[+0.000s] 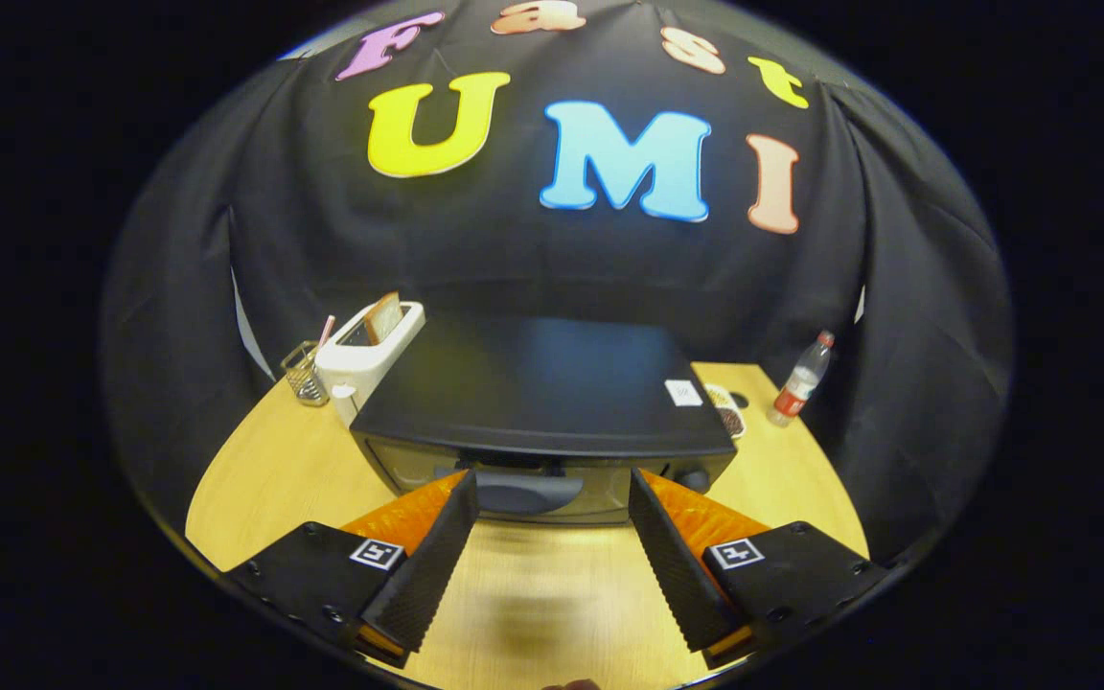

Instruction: Open the toaster oven, put the food inside, and close the toaster oven door.

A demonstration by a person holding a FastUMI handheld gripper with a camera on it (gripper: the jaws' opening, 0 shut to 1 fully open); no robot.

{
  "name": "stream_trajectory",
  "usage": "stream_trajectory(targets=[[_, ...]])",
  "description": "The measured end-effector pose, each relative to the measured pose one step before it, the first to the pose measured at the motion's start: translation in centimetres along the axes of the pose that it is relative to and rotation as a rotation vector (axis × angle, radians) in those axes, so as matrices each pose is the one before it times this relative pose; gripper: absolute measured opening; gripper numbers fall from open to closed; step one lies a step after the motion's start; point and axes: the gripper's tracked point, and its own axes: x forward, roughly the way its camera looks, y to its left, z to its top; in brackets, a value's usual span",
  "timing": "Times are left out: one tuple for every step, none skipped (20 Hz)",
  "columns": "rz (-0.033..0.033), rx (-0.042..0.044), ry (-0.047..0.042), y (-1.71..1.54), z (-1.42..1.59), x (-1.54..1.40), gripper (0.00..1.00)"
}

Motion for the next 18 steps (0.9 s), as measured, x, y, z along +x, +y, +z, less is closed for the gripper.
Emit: stream_trajectory(targets=[[-0.00359, 0.00934, -0.04419, -0.316, 1.318, -1.023, 1.00], [-0.00199, 0.01083, -0.04279, -0.561, 1.576, -1.110, 0.99], [-0.00221, 0.00214, -0.04973, -0.727, 1.206, -1.302, 0.99], [-0.01053, -0.00674, -0.05281, -0.905, 1.429, -1.173, 0.99], [-0.01402, -0.01187, -0.05234, -1.254, 1.248, -1.004, 0.99], [-0.01214, -0.01161, -0.04574, -1.098, 1.006, -0.988, 0.99], [-0.01476, -0.00495, -0.03201, -0.927, 0.437, -1.311, 0.99], [-0.01444, 0.00084, -0.02154, -1.018, 0.576, -1.088, 0.99], [-0.01603, 0.00399, -0.01360, -0.944, 0.386, -0.967, 0.99], [-0.01418, 0.00820, -0.01552, -0.968, 0.273, -1.010, 0.99], [-0.01130, 0.00807, -0.01578, -1.008, 0.452, -1.002, 0.99], [-0.00601, 0.00798, -0.01029, -0.662, 0.222, -0.844, 0.99], [-0.00320, -0.00088, -0.01072, -0.623, 0.231, -0.682, 0.99], [-0.00014, -0.01371, -0.00985, -0.336, 0.151, -0.460, 0.99], [0.00051, -0.01891, -0.00707, -0.117, 0.171, -0.481, 0.99], [0.00380, -0.02178, -0.00442, 0.187, -0.021, -0.171, 0.99], [-0.00018, -0.01740, 0.00263, 0.158, -0.140, 0.172, 0.98], [-0.00386, -0.00789, 0.01512, 0.076, -0.260, 0.056, 0.99]])
